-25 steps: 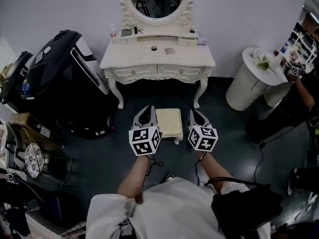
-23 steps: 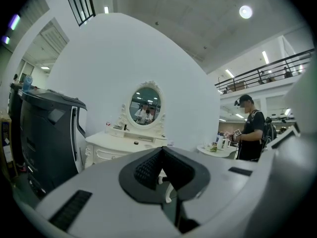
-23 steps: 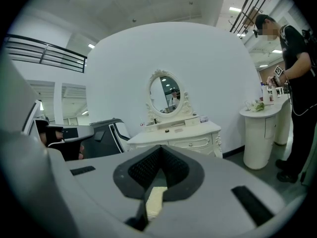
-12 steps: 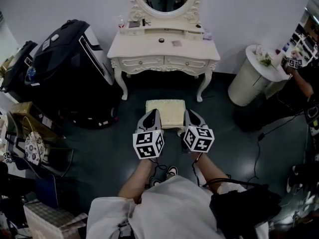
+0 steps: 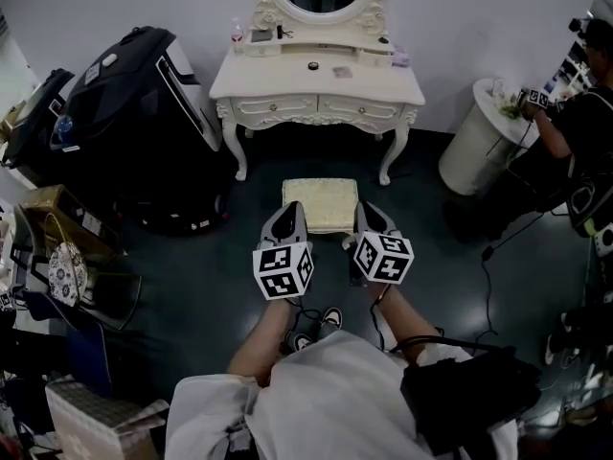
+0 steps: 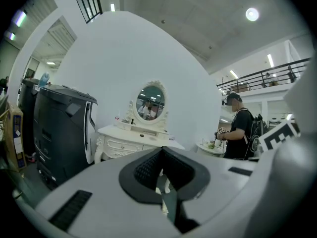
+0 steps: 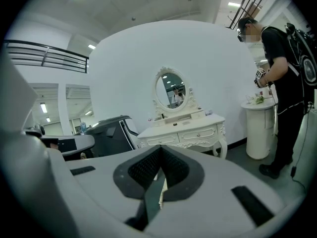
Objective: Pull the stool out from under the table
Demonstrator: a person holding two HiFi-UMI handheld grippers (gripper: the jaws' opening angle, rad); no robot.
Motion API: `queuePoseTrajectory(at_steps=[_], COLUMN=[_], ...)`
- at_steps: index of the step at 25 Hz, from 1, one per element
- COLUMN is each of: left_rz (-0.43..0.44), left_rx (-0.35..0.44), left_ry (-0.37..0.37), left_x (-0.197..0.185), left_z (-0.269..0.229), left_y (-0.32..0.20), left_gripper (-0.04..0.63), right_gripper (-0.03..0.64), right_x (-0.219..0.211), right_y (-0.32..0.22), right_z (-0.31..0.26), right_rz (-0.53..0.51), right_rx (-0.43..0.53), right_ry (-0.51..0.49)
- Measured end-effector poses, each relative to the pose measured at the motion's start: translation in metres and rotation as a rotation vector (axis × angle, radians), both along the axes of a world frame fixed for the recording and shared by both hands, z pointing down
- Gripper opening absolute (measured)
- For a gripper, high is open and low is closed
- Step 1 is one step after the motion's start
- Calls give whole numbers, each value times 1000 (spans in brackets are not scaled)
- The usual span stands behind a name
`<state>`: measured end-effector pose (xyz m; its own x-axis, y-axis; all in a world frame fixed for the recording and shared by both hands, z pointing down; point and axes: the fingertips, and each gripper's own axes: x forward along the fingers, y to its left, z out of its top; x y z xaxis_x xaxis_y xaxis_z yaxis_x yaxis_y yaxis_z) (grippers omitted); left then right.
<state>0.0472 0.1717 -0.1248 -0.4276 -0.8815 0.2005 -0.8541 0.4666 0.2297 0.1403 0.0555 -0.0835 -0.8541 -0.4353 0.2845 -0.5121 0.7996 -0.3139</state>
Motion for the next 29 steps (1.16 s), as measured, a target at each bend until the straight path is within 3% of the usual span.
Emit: queuePoseTrajectory(at_steps=[18, 29], left_rz=[2, 17], left_rx=[9, 18], left_ry=[-15, -7], left_x=[-4, -5], left_z=[-7, -8], left_y=[-18, -39], left_gripper=[9, 9], right_gripper=[-2, -1], right_x=[-9, -8], right_y=[1, -17], right_z=[-10, -11], right_rz=[-78, -40], right_rx=[39, 27], right_ry=[22, 22])
